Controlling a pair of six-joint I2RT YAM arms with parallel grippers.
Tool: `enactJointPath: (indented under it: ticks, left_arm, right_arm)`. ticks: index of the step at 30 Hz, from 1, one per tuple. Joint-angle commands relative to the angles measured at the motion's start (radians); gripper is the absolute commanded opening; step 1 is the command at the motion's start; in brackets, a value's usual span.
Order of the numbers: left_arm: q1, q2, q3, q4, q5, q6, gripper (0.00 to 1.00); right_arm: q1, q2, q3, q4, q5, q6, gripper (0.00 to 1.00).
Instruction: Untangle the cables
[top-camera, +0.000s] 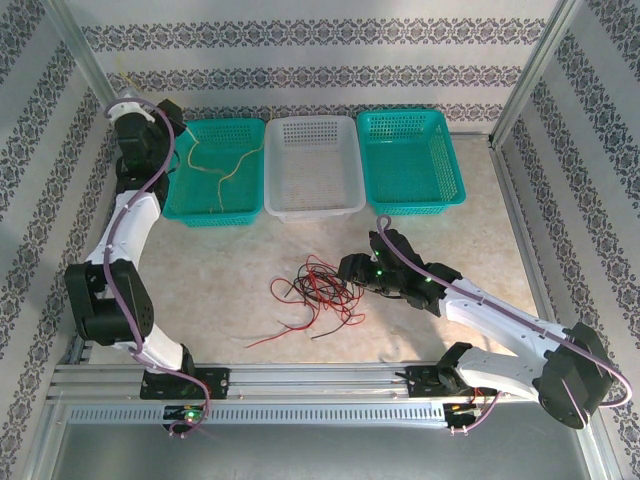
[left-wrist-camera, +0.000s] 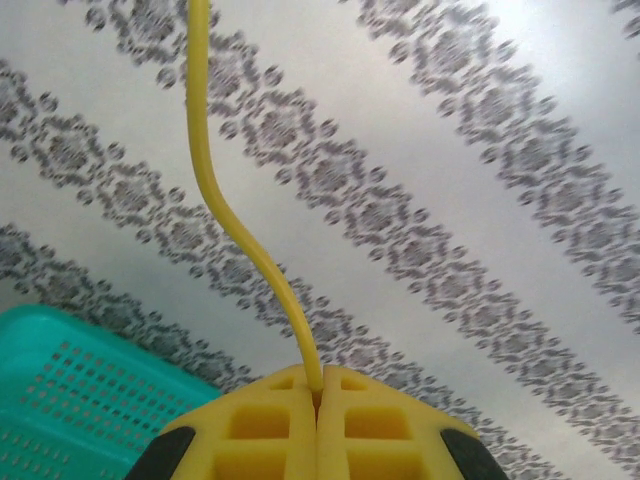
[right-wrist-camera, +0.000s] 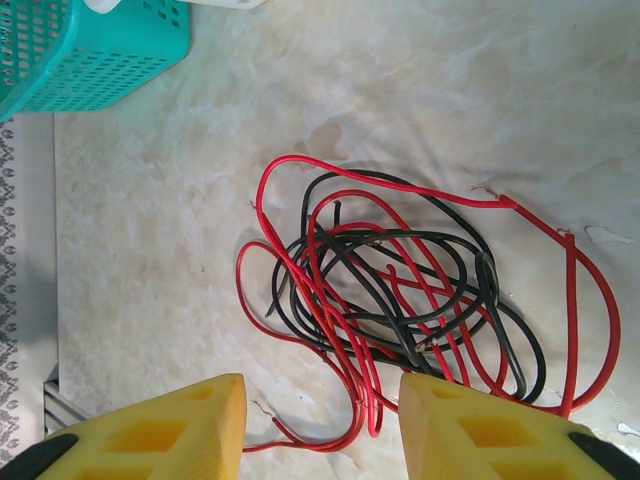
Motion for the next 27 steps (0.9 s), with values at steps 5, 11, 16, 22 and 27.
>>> enactJointPath:
  ticks: [5, 11, 16, 22, 27]
  left_arm:
    - [0.008, -0.051, -0.002, 0.115, 0.020, -0.004, 0.00]
    - [0.008, 0.005, -0.112, 0.288, -0.006, -0.041, 0.00]
    - [0.012, 0.093, -0.139, 0.405, 0.026, -0.079, 0.00]
    - [0.015, 0.139, -0.250, 0.599, 0.069, -0.118, 0.00]
    - [0.023, 0.159, -0.294, 0.750, 0.106, -0.203, 0.00]
  right_arm:
    - [0.014, 0.029, 0.009, 0.033, 0.002, -0.017, 0.45]
    - [0.014, 0.002, 0.008, 0.014, 0.010, -0.021, 0.45]
    - [0.007, -0.029, -0.004, -0.010, 0.013, -0.025, 0.46]
    - [-0.004, -0.032, -0.008, -0.010, 0.012, -0.024, 0.47]
    - [-0.003, -0.003, 0.000, 0.004, 0.001, -0.025, 0.46]
